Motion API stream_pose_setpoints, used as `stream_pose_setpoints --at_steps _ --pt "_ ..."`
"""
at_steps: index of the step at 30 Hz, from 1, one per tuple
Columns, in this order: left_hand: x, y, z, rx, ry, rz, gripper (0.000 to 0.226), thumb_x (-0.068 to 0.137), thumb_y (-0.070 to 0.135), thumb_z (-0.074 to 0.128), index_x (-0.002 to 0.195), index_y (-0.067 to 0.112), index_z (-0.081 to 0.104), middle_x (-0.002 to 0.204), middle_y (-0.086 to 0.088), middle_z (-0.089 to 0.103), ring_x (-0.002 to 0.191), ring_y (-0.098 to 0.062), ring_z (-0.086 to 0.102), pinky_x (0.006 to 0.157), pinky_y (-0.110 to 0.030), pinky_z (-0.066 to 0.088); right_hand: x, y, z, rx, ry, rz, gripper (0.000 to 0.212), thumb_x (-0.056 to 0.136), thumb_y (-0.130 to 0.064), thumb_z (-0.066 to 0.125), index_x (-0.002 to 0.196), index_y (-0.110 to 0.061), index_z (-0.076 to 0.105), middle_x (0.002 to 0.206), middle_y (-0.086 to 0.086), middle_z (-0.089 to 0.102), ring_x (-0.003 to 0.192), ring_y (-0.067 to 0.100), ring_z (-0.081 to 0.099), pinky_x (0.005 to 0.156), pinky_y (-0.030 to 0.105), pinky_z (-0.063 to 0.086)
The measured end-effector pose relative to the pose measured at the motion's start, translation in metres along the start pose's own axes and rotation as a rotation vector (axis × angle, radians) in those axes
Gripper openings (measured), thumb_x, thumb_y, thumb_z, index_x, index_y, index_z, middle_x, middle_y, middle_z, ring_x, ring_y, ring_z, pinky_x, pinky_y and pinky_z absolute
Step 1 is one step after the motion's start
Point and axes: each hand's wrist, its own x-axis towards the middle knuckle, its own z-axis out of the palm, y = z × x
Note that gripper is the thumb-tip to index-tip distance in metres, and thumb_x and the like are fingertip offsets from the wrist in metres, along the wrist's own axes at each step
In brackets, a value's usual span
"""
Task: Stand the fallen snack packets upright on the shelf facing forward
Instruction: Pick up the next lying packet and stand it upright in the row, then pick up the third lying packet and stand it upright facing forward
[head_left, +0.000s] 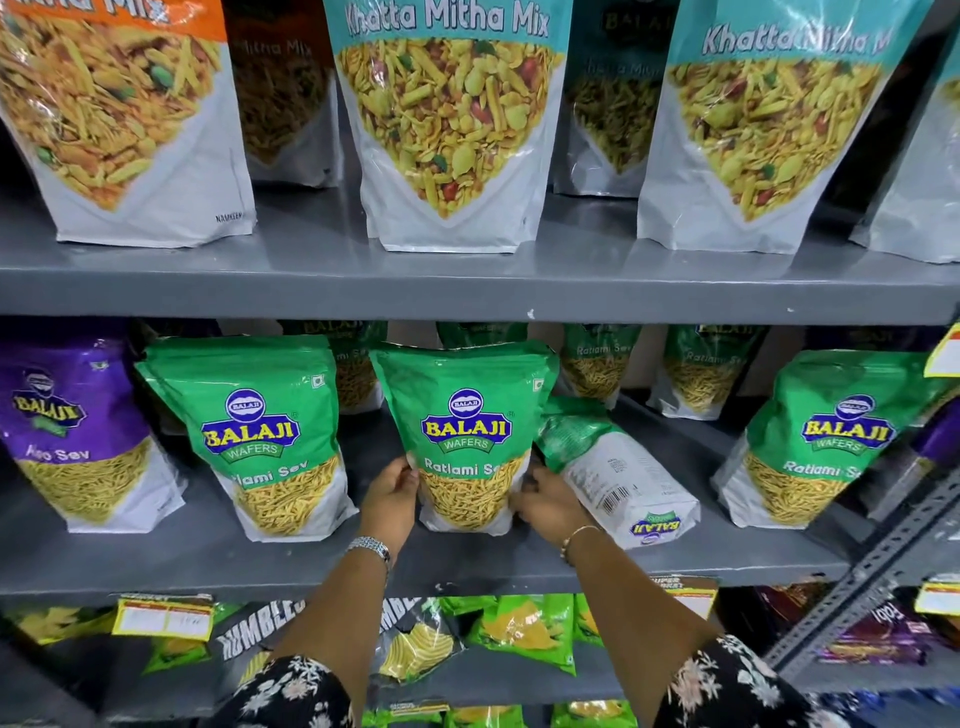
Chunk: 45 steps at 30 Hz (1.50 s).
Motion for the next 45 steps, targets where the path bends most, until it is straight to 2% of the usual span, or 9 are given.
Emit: stream_pose_setpoints --at_steps 9,15,18,24,30,33,37,41,45 --pt "0.014 -0.006 0.002 0.060 0.089 -0.016 0.029 0.094 0.021 0.040 0.111 0.023 0.064 0.115 -0.013 0.068 0.106 -0.035 0.062 0.091 -0.047 0.050 -0.004 0.000 0.010 -0.011 0.053 -0.040 0.035 0.080 -0.012 0.062 0.115 -0.009 0.056 0.111 0.014 0.068 0.102 0.030 0.064 0.093 0.046 0.051" --pt "0.023 -0.011 -0.003 0.086 0.098 0.000 0.031 0.094 0.024 0.041 0.115 0.018 0.062 0.116 -0.016 0.068 0.105 -0.035 0.063 0.090 -0.049 0.050 -0.006 -0.006 0.013 -0.036 0.027 -0.046 0.026 0.084 -0.009 0.063 0.107 -0.001 0.055 0.108 0.022 0.066 0.101 0.036 0.062 0.085 0.045 0.050" --pt "0.021 -0.010 -0.003 0.099 0.088 0.016 0.030 0.094 0.023 0.041 0.113 0.018 0.063 0.112 -0.017 0.069 0.103 -0.037 0.063 0.088 -0.049 0.051 -0.009 -0.007 0.011 -0.067 0.033 -0.047 0.016 0.084 -0.008 0.062 0.100 -0.008 0.057 0.108 0.020 0.068 0.100 0.033 0.062 0.086 0.044 0.050" --pt "0.013 -0.005 -0.003 0.064 0.102 0.024 0.029 0.094 0.021 0.040 0.109 0.019 0.064 0.108 -0.011 0.069 0.096 -0.030 0.064 0.086 -0.048 0.053 -0.022 -0.023 -0.006 -0.332 0.015 -0.141 0.044 0.084 -0.014 0.061 0.124 -0.005 0.047 0.114 0.018 0.066 0.104 0.034 0.062 0.080 0.036 0.048" --pt "0.005 -0.003 0.005 0.085 0.101 0.036 0.028 0.093 0.022 0.042 0.110 0.021 0.064 0.112 -0.012 0.068 0.100 -0.033 0.062 0.088 -0.050 0.053 -0.035 -0.039 -0.061 -0.565 0.377 -0.293 0.040 0.082 -0.006 0.050 0.122 -0.008 0.054 0.119 0.019 0.059 0.110 0.038 0.055 0.087 0.040 0.048" --pt "-0.001 0.000 0.006 0.094 0.120 0.055 0.030 0.094 0.020 0.042 0.112 0.018 0.065 0.112 -0.013 0.068 0.097 -0.032 0.062 0.088 -0.045 0.052 -0.036 -0.029 -0.089 -0.788 0.390 -0.141 0.054 0.081 -0.032 0.060 0.129 -0.010 0.046 0.129 0.016 0.050 0.122 0.036 0.045 0.097 0.043 0.043" --pt "-0.005 0.000 0.008 0.062 0.141 0.069 0.030 0.094 0.018 0.043 0.116 0.012 0.063 0.117 -0.014 0.066 0.097 -0.027 0.060 0.086 -0.038 0.046 -0.041 -0.008 -0.110 -0.791 0.214 0.127 0.109 0.057 -0.073 0.066 0.142 -0.019 0.026 0.146 0.013 0.035 0.135 0.037 0.033 0.108 0.049 0.031" --pt "-0.016 -0.026 0.016 0.017 0.271 -0.046 0.028 0.093 0.030 0.041 0.108 0.019 0.062 0.120 -0.019 0.063 0.107 -0.038 0.059 0.096 -0.049 0.047 -0.042 -0.003 -0.098 -0.937 0.140 0.182 0.130 0.038 -0.075 0.071 0.144 -0.020 0.019 0.148 0.017 0.028 0.135 0.040 0.031 0.108 0.050 0.030" --pt "-0.053 -0.050 0.042 0.012 0.354 -0.143 0.037 0.095 0.033 0.038 0.104 0.002 0.056 0.106 -0.028 0.063 0.101 -0.044 0.060 0.088 -0.046 0.048 -0.044 -0.002 -0.091 -0.970 0.178 0.222 0.122 0.035 -0.067 0.075 0.135 -0.019 0.026 0.136 0.018 0.033 0.126 0.040 0.035 0.104 0.049 0.033"
